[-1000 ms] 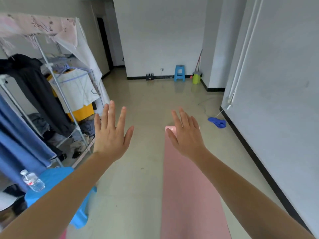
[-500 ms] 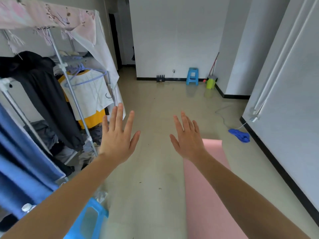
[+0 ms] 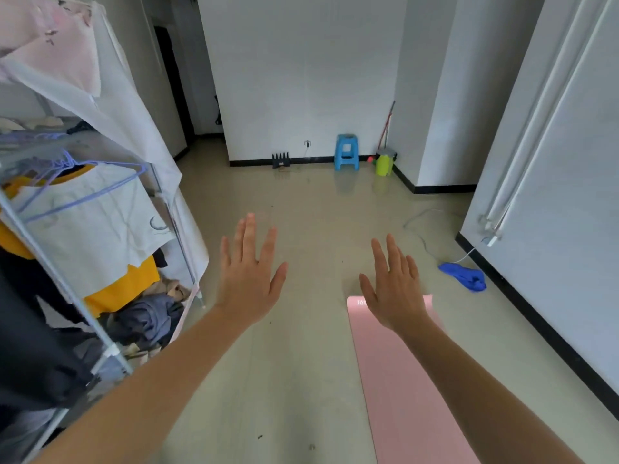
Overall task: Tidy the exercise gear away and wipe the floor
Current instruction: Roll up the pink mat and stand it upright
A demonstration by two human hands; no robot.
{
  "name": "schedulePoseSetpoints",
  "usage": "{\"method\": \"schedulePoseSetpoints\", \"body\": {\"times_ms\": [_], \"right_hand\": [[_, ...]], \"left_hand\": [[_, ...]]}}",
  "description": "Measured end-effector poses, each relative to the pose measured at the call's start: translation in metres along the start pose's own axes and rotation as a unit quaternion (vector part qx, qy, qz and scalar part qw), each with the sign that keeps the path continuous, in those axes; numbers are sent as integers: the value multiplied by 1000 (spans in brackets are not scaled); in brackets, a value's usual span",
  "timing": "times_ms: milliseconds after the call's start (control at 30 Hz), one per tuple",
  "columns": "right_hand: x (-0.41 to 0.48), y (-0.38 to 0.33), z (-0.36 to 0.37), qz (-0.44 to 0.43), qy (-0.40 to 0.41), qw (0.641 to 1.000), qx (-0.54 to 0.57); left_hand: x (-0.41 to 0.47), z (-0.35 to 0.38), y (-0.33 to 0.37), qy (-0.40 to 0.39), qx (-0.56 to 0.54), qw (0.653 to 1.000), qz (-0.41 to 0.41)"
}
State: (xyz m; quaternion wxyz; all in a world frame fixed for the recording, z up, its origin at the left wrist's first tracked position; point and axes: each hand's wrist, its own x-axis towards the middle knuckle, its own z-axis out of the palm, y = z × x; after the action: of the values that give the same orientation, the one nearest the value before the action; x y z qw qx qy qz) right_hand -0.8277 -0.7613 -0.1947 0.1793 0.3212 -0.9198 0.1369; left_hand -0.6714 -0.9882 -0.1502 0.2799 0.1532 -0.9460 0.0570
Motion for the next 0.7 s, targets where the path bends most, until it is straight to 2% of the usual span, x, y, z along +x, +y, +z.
{"method": "schedulePoseSetpoints", "body": {"times_ms": [167,367,500,600,700], "right_hand": [[141,11,50,21,-15,1000,2],[297,-14,109,14,-20,1000,1],[392,-27,171,0,-29,999,-15],[459,-28,213,7,-34,998,-49],[518,-21,237,52,-38,996,-61]], "left_hand": [[120,65,-44,-31,21,999,11],[245,131,-124,16,6,1000,9],[319,200,-185,13,-13,1000,5],[379,254,-226,-6,-13,1000,22],[453,302,-255,-22,-21,997,65]]}}
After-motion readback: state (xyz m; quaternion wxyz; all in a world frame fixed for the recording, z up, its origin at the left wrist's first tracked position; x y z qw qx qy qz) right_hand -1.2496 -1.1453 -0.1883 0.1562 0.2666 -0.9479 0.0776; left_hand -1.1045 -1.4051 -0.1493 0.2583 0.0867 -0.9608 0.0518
